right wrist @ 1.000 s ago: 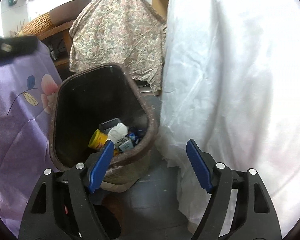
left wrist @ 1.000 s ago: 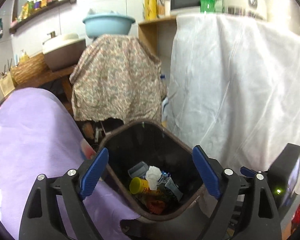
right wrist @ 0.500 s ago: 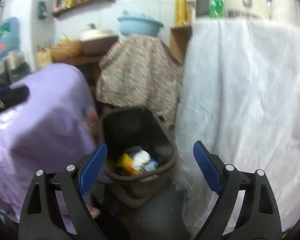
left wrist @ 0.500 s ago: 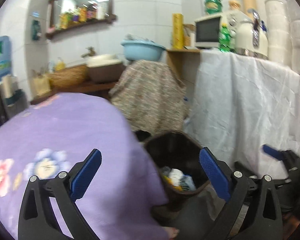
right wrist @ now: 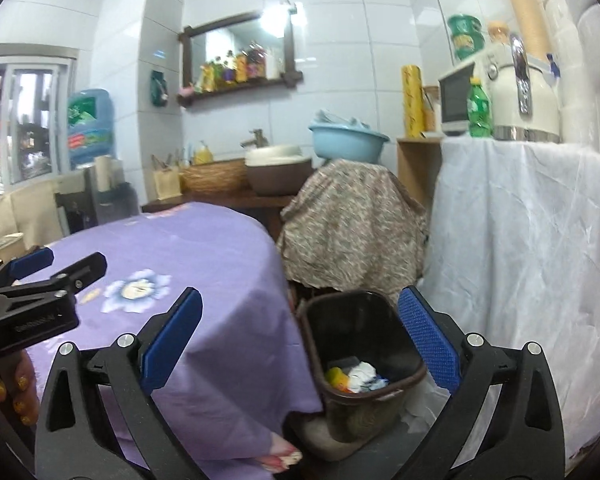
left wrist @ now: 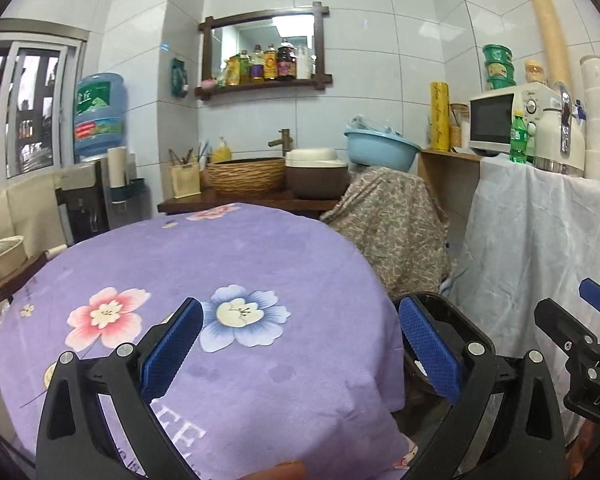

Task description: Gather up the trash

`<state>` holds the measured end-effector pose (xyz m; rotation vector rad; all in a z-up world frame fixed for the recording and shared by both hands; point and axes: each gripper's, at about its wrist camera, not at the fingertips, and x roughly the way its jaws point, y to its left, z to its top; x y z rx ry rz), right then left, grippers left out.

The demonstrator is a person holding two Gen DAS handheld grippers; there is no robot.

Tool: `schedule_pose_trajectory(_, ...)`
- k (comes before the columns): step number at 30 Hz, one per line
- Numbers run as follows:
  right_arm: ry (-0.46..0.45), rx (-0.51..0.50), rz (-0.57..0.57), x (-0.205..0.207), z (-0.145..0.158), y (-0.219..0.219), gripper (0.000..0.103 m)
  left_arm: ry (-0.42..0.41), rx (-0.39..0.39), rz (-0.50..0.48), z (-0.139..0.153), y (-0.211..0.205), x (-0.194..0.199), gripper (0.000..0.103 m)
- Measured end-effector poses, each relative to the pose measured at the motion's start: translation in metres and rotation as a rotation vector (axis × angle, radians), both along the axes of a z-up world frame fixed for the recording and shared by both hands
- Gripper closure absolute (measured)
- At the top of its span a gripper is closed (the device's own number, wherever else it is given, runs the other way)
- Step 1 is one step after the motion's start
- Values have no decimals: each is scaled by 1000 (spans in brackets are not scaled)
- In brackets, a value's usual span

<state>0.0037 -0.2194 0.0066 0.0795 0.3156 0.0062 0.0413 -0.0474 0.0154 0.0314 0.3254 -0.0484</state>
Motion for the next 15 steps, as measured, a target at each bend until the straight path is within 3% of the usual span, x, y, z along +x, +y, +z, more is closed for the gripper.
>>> schedule_pose_trajectory(15, -40, -40, 62, -42, -1, 14, 6, -43, 7, -34, -6, 9, -31, 6)
